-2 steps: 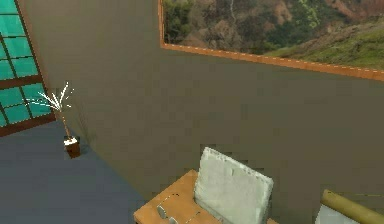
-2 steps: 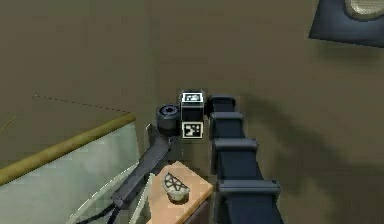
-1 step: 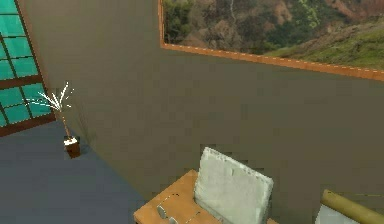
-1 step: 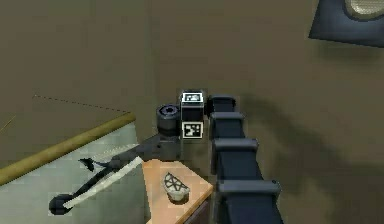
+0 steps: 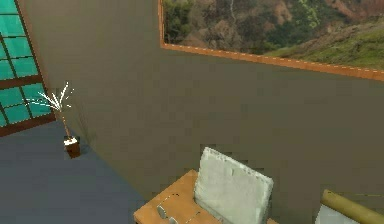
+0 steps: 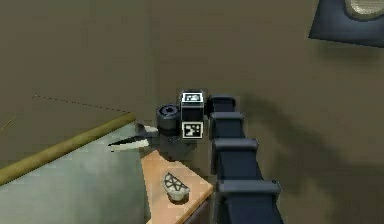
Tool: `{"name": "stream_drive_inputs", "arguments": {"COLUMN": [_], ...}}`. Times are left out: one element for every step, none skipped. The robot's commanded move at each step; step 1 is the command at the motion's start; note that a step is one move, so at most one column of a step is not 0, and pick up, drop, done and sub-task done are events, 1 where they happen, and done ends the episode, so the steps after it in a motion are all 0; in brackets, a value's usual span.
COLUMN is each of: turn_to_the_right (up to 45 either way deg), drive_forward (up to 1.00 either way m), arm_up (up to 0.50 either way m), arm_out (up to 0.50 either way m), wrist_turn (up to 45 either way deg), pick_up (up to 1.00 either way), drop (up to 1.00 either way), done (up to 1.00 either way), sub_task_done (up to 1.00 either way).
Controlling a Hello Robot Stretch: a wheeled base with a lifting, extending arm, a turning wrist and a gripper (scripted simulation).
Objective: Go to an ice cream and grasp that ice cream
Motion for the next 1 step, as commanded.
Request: {"name": "stream_drive_inputs", "arguments": {"turn_to_the_right": [0.0], "drive_forward": [0.00], "arm_up": [0.00], "arm_out": [0.00], "wrist_turn": [36.0], "pick_up": [0.00], "drop": [0.00], "done": [0.00], "sub_task_done": [0.00]}}
